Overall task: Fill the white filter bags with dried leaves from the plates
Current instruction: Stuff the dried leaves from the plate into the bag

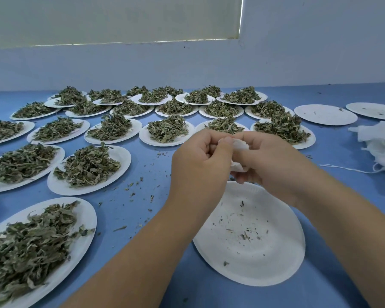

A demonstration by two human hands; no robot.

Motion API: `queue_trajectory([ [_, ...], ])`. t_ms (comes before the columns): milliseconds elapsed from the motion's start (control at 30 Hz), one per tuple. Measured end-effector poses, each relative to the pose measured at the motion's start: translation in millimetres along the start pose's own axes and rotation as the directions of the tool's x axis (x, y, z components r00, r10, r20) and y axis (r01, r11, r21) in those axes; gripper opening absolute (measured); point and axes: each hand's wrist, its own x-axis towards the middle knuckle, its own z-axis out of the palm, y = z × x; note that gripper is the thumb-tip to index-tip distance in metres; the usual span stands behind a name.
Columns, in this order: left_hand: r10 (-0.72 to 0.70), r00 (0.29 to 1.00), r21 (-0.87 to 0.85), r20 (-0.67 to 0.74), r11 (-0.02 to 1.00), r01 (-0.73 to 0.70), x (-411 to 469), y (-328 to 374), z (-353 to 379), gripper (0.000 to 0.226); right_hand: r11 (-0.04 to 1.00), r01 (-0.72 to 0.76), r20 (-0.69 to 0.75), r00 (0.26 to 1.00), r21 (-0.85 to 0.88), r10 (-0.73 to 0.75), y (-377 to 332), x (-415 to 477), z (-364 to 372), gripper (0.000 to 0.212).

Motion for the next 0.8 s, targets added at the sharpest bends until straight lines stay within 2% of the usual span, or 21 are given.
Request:
queue_trajectory([
  [100,-0.015,1.0,0.002,-0.019,1.0,0.015,2.3,-0.8,-1.9,0.02,0.994,-0.015,0.093,0.996,0.108,0.005,-0.9,-1.3,-5.9,0.017],
  [233,0.0,1.0,0.027,0.029,1.0,-0.001,-0.7,0.5,0.8,0.018,0.998,0.038,-0.027,0.999,0.049,-0.037,0.8,0.2,-2.1,0.013],
  [367,0.009,0.998,0.041,0.069,0.999,-0.012,-3.2,-0.1,3.4,0.016,0.999,0.012,-0.086,0.996,0.051,-0.008,1.1,0.1,-2.3,0.014],
  [433,0.015,0.997,0.049,0.077,0.999,-0.019,-3.1,-1.4,3.5,0.017,1.0,0.01,-0.131,0.991,-0.006,-0.011,2.0,0.1,-1.3,0.014],
  [533,0.032,0.995,0.058,0.094,0.998,-0.038,-4.3,-2.0,3.4,0.015,0.98,0.03,-0.21,0.975,-0.199,-0.072,5.4,1.3,3.7,0.022],
  [633,0.046,0.994,0.051,0.095,0.997,-0.051,-4.2,-2.2,2.8,0.013,0.954,0.05,-0.23,0.965,-0.297,-0.123,7.4,2.2,6.0,0.016],
  [733,0.049,0.996,0.021,0.078,0.998,-0.051,-2.4,-2.5,1.8,0.019,0.983,0.032,-0.135,0.989,-0.18,-0.056,3.8,0.9,-1.7,0.013],
  [800,0.053,0.996,-0.009,0.071,0.999,-0.052,-2.1,-2.1,0.5,0.024,0.999,-0.007,0.021,1.0,-0.037,0.008,-1.2,-0.5,-11.4,0.027],
])
